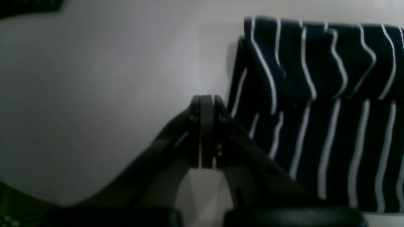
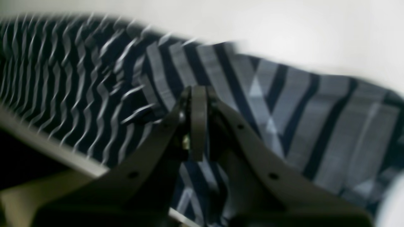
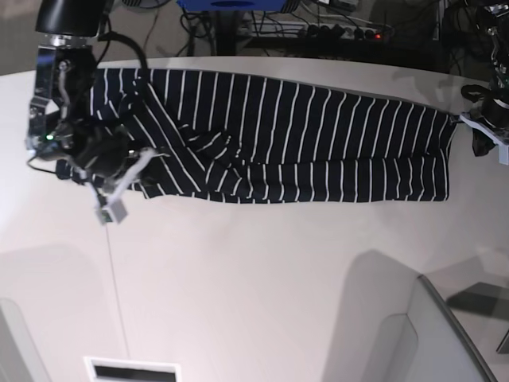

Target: Layout the t-shirt on the table in an organized manner, then fold the t-shirt properly

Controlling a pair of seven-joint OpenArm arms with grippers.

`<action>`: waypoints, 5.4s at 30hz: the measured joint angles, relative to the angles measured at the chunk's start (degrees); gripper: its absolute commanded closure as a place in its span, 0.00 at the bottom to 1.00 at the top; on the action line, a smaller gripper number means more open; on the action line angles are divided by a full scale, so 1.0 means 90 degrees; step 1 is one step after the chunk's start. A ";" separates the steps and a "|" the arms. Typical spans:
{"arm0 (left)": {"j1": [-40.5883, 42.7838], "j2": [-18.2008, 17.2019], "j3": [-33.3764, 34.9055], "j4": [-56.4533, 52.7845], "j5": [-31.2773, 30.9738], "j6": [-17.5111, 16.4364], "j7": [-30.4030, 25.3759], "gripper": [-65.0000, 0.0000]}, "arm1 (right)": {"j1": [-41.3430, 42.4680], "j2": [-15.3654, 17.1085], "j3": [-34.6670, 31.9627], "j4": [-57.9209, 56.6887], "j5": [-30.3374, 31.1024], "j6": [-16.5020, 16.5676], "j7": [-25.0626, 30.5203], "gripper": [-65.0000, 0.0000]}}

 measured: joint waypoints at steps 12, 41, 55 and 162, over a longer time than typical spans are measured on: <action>-0.0294 0.0041 0.0066 -0.0277 0.0568 -0.0027 -0.0051 1.00 | 0.0053 -0.0087 -0.0335 -0.1581 -0.0044 -0.0058 0.0641 0.99; -0.1515 -0.0165 -0.0097 -0.2754 -0.1071 -0.1698 -0.0010 0.00 | -0.1078 0.0010 -0.0345 0.1166 -0.0041 -0.0024 0.0600 0.99; -0.2548 -0.0301 0.0624 -0.4420 0.0226 -0.1666 -0.0767 0.00 | -0.1197 0.0073 -0.0330 0.1166 -0.0046 -0.0027 0.0595 0.99; -0.0641 0.2630 0.4316 0.1460 0.2732 0.0075 0.1292 0.59 | -0.1690 0.0085 0.0005 0.1355 -0.0022 -0.0002 0.0595 0.99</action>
